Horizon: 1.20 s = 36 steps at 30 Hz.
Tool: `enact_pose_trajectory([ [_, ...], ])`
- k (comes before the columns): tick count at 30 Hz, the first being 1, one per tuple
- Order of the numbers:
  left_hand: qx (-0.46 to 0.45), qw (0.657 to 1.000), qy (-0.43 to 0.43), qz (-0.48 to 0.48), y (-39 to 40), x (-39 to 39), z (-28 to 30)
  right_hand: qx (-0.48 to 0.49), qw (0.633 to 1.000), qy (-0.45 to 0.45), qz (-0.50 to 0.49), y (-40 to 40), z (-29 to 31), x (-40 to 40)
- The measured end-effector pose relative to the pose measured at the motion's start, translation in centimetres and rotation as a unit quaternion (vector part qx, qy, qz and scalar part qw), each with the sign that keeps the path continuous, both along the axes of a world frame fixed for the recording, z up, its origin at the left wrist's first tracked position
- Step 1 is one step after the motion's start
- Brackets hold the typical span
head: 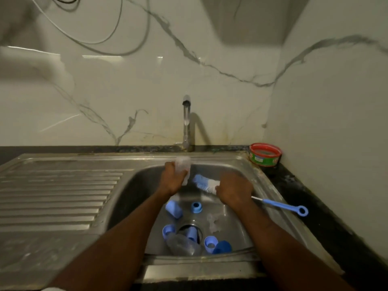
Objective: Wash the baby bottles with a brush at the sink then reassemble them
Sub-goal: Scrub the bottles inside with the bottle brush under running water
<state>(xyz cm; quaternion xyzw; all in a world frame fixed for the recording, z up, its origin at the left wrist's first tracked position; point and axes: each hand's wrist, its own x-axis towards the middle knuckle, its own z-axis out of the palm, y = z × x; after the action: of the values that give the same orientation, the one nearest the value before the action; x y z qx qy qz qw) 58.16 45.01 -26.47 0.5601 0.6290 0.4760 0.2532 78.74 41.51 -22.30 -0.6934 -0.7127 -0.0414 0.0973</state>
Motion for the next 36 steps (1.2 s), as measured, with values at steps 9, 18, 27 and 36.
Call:
enact_pose_trajectory([
  [9,0.156,0.964,-0.211,-0.046,1.4,3.0,1.3,-0.018,0.999,0.003,0.04,0.5,-0.6,-0.3],
  [18,0.057,0.935,-0.348,-0.035,1.2,1.9,2.1,-0.01,0.999,-0.012,0.037,0.2,-0.3,-0.4],
  [27,0.087,0.995,-0.038,0.043,-2.2,1.2,3.4,0.064,0.998,0.002,0.014,-0.8,4.2,-0.3],
  [36,0.038,0.994,0.099,0.034,-1.5,-0.3,1.6,0.169,0.985,0.034,0.019,-0.3,4.4,1.0],
])
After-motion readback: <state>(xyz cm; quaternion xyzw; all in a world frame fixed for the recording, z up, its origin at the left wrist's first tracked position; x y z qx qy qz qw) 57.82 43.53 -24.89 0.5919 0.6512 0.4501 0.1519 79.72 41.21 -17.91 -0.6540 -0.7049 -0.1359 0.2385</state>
